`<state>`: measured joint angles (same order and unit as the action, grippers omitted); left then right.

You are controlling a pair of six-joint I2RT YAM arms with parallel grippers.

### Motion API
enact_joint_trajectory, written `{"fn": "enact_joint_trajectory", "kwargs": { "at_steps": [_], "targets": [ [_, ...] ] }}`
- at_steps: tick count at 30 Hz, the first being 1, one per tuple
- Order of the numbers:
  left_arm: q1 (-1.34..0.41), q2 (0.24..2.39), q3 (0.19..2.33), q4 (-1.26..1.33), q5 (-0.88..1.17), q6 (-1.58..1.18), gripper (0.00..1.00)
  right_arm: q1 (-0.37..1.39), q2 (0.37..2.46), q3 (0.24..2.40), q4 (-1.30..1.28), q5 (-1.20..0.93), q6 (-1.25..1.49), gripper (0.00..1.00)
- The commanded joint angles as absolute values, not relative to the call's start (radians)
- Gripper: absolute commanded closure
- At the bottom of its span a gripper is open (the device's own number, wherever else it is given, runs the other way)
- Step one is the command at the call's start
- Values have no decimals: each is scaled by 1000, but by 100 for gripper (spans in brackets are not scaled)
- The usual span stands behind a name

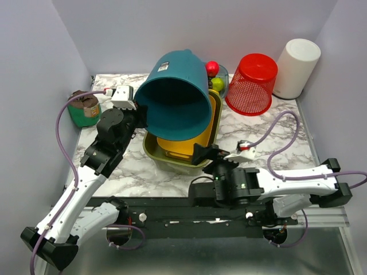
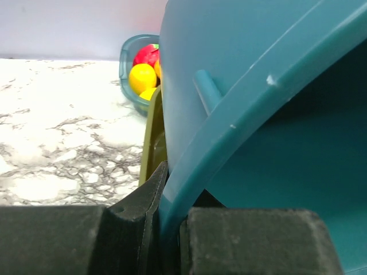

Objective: Turn the large container upside down

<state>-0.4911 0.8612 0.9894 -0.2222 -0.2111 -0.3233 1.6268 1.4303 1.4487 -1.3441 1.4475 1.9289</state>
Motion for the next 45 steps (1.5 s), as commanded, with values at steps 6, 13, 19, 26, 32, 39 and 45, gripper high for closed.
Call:
{"fn": "enact_joint_trajectory", "kwargs": {
  "at_steps": [6, 13, 19, 26, 32, 39, 45],
  "targets": [
    [-491, 808, 971, -6, -270, -339, 100, 1497, 1108, 1361, -1523, 1600, 1931, 3],
    [-491, 795, 982, -15, -273, -324, 100, 1482, 1282, 1377, -1522, 1661, 1928, 0],
    [-491, 756, 973, -64, -317, -282, 100, 1459, 1394, 1495, -1519, 1664, 1959, 0],
    [-491, 744, 954, -69, -339, -281, 100, 1462, 1642, 1857, -1522, 1664, 1728, 0],
    [-491, 735, 985, -100, -328, -265, 100, 1515, 1592, 1890, -1522, 1664, 1518, 0],
    [-491, 758, 986, -94, -328, -273, 100, 1632, 1617, 2089, -1523, 1660, 1249, 0],
    [-491, 776, 1005, -104, -296, -281, 100, 1655, 1606, 2053, -1523, 1657, 1000, 0]
  ]
}}
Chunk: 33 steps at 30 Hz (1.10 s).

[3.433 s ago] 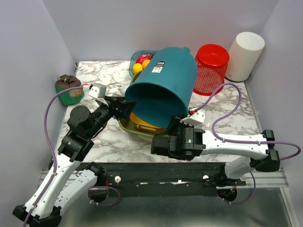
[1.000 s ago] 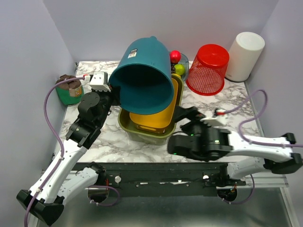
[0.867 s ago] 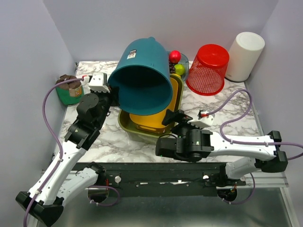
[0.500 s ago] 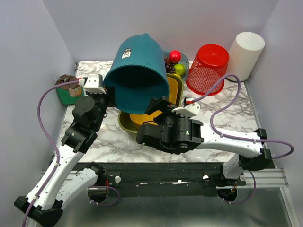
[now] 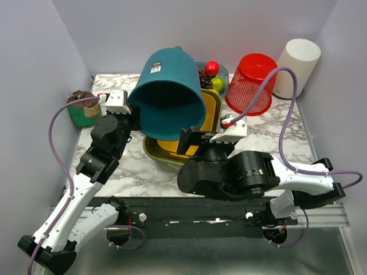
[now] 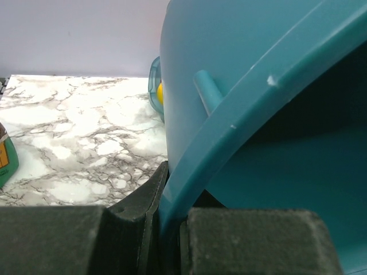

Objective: Turn the large container upside down

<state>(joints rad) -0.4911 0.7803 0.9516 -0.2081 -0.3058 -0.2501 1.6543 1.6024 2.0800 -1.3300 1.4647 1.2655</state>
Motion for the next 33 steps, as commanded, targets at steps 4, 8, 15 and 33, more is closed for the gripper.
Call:
{"fn": "enact_joint_trajectory", "kwargs": {
  "at_steps": [4, 8, 15, 33],
  "targets": [
    [-491, 776, 1009, -109, -284, -291, 100, 1573, 1468, 1954, -1522, 1657, 921, 0],
    [-491, 778, 991, -97, -268, -314, 100, 1413, 1318, 1815, -1522, 1658, 1041, 0],
    [-489, 790, 1009, -107, -252, -313, 100, 1082, 1440, 1612, -1520, 1658, 1236, 0],
    [-486, 775, 1034, -159, -321, -272, 100, 565, 1678, 1635, -1525, 1616, 1535, 0]
  ]
}}
